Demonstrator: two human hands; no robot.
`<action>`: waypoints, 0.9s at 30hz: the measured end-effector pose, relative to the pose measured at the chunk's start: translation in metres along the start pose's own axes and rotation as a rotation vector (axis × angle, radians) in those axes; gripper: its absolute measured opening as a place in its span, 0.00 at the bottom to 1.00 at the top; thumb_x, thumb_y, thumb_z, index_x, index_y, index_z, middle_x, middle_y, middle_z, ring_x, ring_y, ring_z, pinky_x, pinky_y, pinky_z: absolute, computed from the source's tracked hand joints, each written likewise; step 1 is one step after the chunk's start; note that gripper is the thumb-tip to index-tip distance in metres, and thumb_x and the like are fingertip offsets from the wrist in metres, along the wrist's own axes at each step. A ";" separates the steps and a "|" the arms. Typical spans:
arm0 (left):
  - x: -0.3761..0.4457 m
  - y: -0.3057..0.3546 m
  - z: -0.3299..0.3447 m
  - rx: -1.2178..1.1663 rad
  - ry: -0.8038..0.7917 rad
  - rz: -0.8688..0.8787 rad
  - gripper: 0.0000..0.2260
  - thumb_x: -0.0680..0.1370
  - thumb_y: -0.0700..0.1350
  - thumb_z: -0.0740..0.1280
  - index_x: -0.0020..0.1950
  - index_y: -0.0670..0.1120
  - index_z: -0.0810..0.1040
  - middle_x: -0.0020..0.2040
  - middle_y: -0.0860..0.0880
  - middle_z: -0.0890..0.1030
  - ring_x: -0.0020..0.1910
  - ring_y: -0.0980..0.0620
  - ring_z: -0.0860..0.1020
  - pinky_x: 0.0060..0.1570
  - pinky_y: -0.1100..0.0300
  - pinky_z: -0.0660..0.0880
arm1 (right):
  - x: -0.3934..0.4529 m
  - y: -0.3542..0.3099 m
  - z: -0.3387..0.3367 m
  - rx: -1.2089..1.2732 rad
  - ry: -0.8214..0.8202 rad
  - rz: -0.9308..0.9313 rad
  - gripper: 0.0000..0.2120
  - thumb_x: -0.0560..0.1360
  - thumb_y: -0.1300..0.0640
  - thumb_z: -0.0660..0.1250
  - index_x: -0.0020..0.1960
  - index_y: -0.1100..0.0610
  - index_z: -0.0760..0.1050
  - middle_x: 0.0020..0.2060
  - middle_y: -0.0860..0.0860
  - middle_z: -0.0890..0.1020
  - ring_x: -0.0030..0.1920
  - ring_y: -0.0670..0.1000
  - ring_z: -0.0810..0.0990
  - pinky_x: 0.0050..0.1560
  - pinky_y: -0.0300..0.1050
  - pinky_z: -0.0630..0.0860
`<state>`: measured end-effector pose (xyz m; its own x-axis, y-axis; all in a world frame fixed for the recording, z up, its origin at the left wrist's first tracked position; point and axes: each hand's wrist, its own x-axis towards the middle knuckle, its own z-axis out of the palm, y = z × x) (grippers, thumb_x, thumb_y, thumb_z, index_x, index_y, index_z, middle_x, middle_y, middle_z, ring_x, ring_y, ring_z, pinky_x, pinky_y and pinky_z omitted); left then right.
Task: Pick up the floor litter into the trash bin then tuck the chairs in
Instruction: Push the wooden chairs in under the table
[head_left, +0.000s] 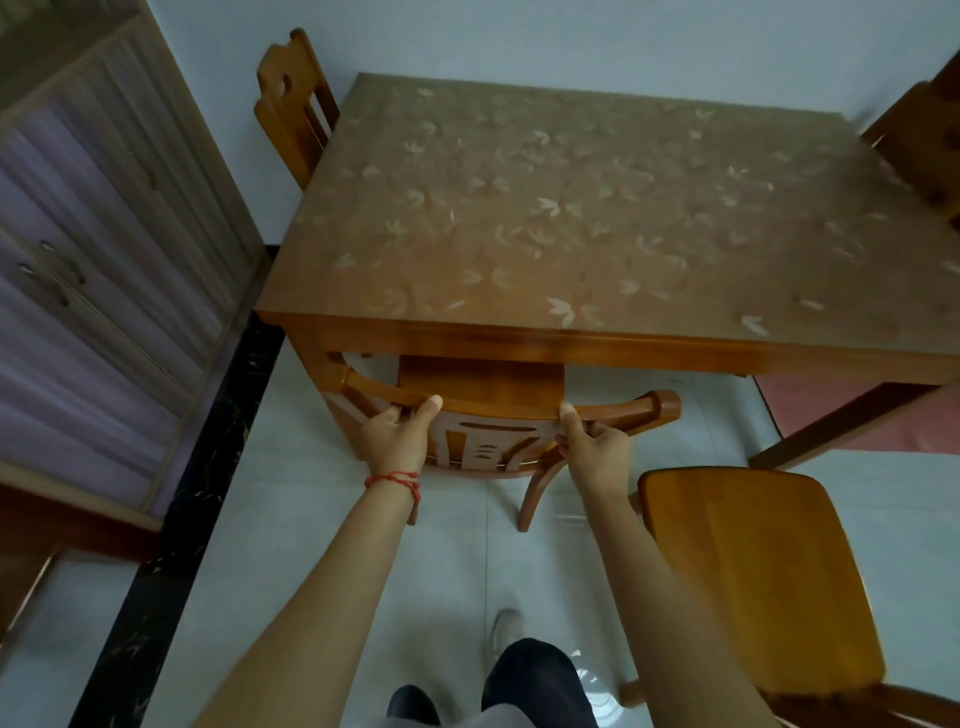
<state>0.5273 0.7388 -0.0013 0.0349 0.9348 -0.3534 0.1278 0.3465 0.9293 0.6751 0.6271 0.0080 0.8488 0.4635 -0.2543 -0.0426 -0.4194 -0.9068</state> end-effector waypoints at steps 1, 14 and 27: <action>0.006 0.002 0.004 0.003 0.002 -0.004 0.09 0.68 0.47 0.74 0.30 0.47 0.77 0.33 0.47 0.80 0.43 0.43 0.80 0.52 0.46 0.77 | 0.007 -0.002 0.002 -0.002 -0.002 -0.007 0.15 0.75 0.51 0.64 0.39 0.63 0.77 0.33 0.52 0.81 0.35 0.50 0.80 0.40 0.41 0.77; 0.061 0.032 0.051 -0.046 0.034 -0.032 0.08 0.68 0.45 0.74 0.31 0.48 0.78 0.34 0.48 0.80 0.43 0.44 0.80 0.53 0.47 0.77 | 0.085 -0.026 0.021 0.001 -0.040 -0.016 0.14 0.74 0.50 0.65 0.33 0.56 0.75 0.31 0.50 0.80 0.37 0.51 0.81 0.43 0.46 0.78; 0.079 0.040 0.064 -0.078 0.016 -0.045 0.05 0.68 0.45 0.73 0.35 0.49 0.79 0.40 0.49 0.81 0.48 0.45 0.80 0.55 0.46 0.76 | 0.110 -0.035 0.028 -0.012 -0.051 -0.019 0.17 0.74 0.50 0.65 0.33 0.61 0.74 0.28 0.50 0.78 0.32 0.48 0.78 0.31 0.37 0.70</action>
<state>0.5991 0.8219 0.0006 0.0154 0.9191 -0.3938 0.0510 0.3926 0.9183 0.7551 0.7151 0.0026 0.8216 0.5105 -0.2537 -0.0195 -0.4195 -0.9075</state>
